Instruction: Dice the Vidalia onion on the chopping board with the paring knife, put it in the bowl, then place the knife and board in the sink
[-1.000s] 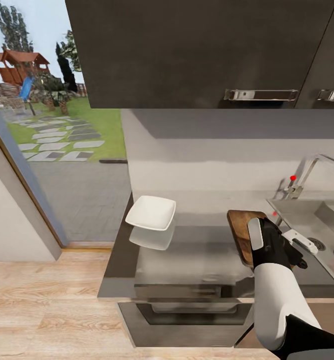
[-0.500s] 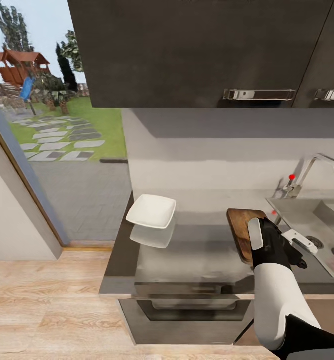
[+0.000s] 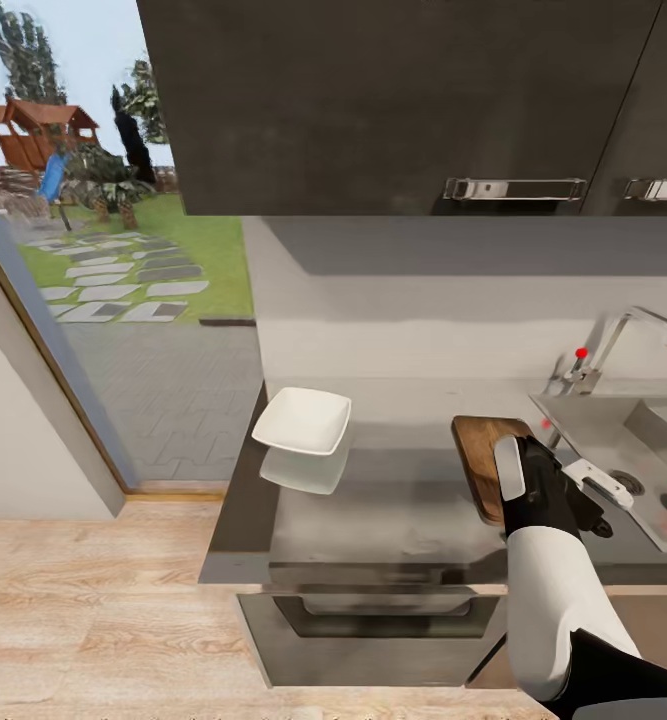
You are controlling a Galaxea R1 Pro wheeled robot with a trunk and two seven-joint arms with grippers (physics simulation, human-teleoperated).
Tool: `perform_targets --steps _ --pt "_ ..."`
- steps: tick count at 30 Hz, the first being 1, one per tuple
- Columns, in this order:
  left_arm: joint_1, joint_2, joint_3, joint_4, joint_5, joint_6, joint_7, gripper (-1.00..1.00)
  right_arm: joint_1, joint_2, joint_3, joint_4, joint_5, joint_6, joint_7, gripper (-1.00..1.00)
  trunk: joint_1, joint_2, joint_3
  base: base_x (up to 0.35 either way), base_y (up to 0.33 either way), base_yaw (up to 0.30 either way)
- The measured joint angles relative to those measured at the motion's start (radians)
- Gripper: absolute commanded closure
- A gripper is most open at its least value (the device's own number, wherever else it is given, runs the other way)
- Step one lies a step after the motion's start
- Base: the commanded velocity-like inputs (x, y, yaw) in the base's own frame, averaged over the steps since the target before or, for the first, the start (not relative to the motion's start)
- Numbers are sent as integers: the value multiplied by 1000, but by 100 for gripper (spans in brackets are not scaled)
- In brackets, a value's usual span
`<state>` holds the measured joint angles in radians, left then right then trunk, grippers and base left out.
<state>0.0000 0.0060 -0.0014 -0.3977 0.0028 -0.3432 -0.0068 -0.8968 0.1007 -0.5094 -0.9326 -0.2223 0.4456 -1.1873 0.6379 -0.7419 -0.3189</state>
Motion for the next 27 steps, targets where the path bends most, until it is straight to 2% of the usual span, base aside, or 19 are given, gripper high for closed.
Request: perform_targets --steps 27 --pt "0 0 0 1 0 0 0 -100 0 5 11 2 0 0 3 -100 0 0 0 -12 0 0"
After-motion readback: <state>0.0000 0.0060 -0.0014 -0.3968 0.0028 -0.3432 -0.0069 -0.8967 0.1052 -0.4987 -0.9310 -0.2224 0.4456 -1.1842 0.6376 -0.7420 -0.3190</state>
